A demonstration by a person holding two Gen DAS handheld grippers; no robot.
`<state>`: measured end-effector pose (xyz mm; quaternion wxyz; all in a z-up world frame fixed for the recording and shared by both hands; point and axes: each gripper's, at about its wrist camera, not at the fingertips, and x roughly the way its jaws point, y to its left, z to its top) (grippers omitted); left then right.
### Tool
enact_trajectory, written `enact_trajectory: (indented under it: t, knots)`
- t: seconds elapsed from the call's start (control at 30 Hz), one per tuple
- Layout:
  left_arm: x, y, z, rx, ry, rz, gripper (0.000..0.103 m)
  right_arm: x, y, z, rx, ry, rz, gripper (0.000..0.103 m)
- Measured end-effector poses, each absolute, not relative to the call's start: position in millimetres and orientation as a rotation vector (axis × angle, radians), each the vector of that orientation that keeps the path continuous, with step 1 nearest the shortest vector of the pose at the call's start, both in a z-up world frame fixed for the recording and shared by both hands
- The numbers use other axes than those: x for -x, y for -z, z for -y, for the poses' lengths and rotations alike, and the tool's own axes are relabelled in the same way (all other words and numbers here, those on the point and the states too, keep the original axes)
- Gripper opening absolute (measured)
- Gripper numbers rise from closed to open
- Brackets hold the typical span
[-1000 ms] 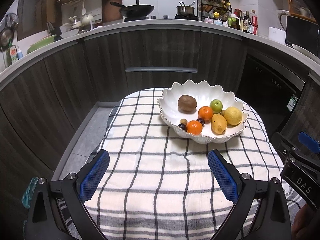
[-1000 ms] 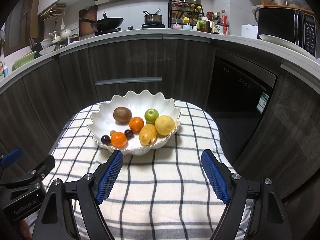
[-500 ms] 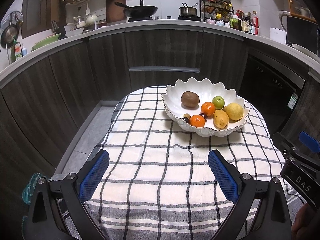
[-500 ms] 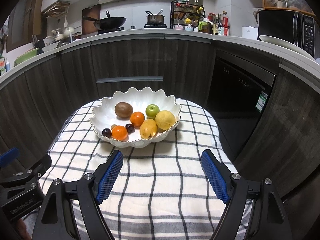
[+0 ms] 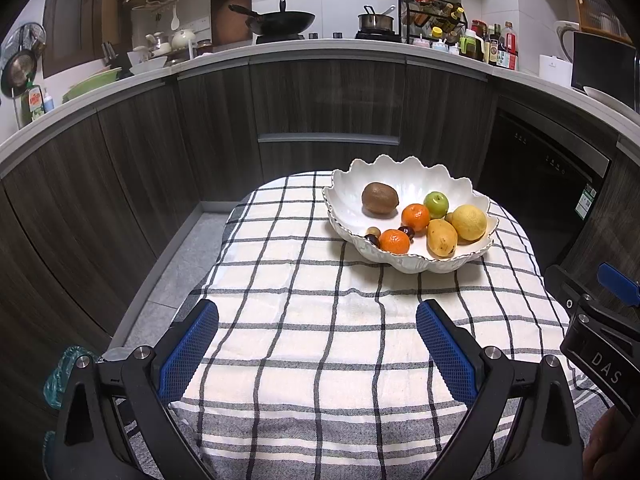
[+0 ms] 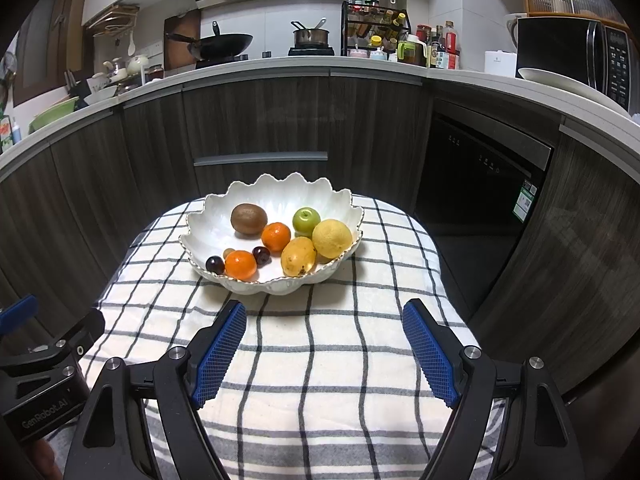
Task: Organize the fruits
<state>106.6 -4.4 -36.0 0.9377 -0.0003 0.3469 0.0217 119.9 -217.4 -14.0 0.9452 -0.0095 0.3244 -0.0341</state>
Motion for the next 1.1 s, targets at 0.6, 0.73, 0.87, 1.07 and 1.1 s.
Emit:
enact_trajectory:
  t: [0.6,0.73,0.87,1.07,1.1]
  knots:
    - [-106,28,4,0.001,-0.045,-0.698,0.101,-120,13,217,0.018,0.070,-0.659,0.081]
    - [-105,28,4,0.000,-0.046,-0.695,0.101,-120,13,216,0.017,0.070,-0.658,0.081]
    - [-104,25,4,-0.004,-0.050,-0.689,0.101,-120,13,215,0.015,0.068,-0.657,0.081]
    - [-104,23,4,-0.006,-0.052,-0.685,0.101,-120,13,216,0.015,0.070,-0.657,0.081]
    - [-104,23,4,-0.007,-0.053,-0.685,0.101,-120,13,216,0.015,0.070,-0.656,0.081]
